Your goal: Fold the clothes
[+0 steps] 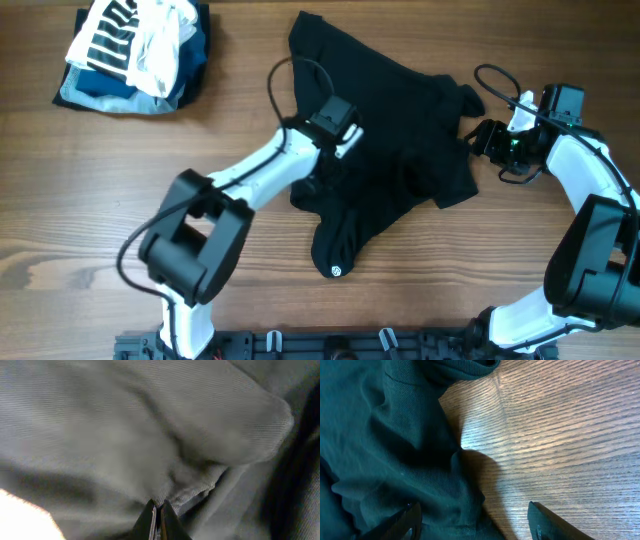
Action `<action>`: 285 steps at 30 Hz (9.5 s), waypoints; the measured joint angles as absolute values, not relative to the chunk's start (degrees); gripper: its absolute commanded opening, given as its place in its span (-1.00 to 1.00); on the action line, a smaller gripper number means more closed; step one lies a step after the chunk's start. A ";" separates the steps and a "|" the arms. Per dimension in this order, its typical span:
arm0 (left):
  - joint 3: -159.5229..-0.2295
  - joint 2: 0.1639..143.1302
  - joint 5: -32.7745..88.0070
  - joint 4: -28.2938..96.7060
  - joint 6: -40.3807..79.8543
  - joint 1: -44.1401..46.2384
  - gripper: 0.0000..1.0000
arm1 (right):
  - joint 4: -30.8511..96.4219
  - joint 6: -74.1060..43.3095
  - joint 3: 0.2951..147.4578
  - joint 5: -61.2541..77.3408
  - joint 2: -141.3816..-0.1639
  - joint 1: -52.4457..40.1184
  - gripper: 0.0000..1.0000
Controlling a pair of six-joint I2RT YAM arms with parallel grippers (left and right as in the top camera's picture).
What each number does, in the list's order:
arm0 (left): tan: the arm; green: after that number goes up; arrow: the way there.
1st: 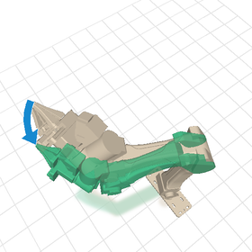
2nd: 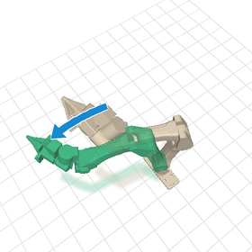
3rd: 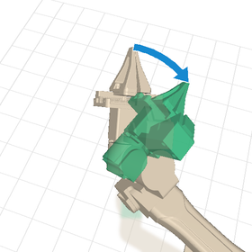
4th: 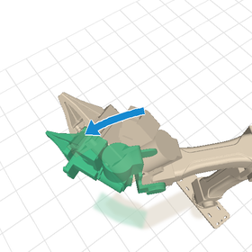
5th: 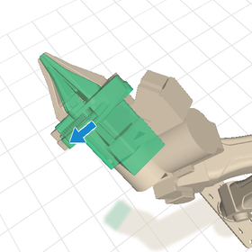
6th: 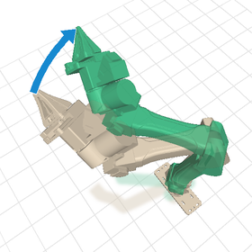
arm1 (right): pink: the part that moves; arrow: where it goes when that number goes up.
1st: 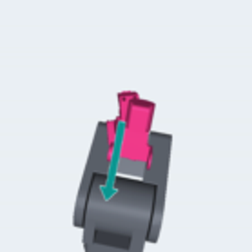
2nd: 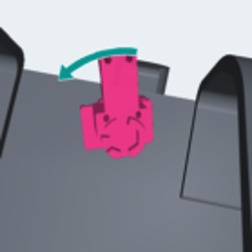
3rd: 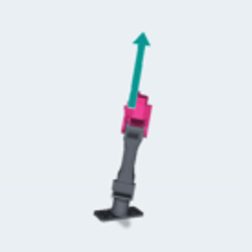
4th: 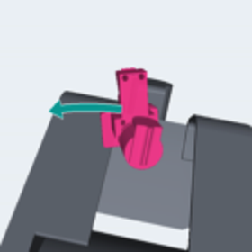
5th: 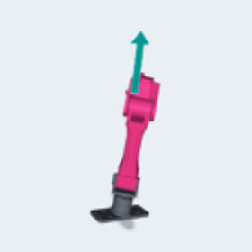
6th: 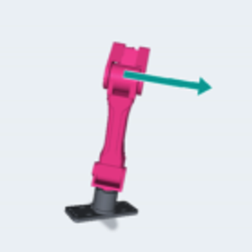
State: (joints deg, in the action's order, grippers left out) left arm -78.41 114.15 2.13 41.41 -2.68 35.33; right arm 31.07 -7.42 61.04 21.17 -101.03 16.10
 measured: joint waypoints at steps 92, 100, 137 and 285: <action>-74.08 102.10 1.28 55.81 19.27 -12.12 -0.92 | 54.15 -13.65 57.39 27.57 -90.74 -13.30 0.05; -74.08 102.10 1.32 55.86 19.27 -12.40 -0.92 | 55.02 -23.44 50.89 22.22 -90.74 -22.13 0.09; -64.64 101.25 8.36 59.55 23.14 5.85 -0.92 | 60.45 -11.40 53.15 17.04 -85.03 20.99 0.10; -107.46 136.11 25.71 24.10 -1.02 49.87 0.64 | 78.65 -2.24 117.32 10.87 -87.46 22.33 -0.91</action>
State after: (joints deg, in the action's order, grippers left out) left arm -107.46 136.11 25.71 24.10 -1.02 49.87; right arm 78.65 -2.24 117.32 10.87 -87.46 22.33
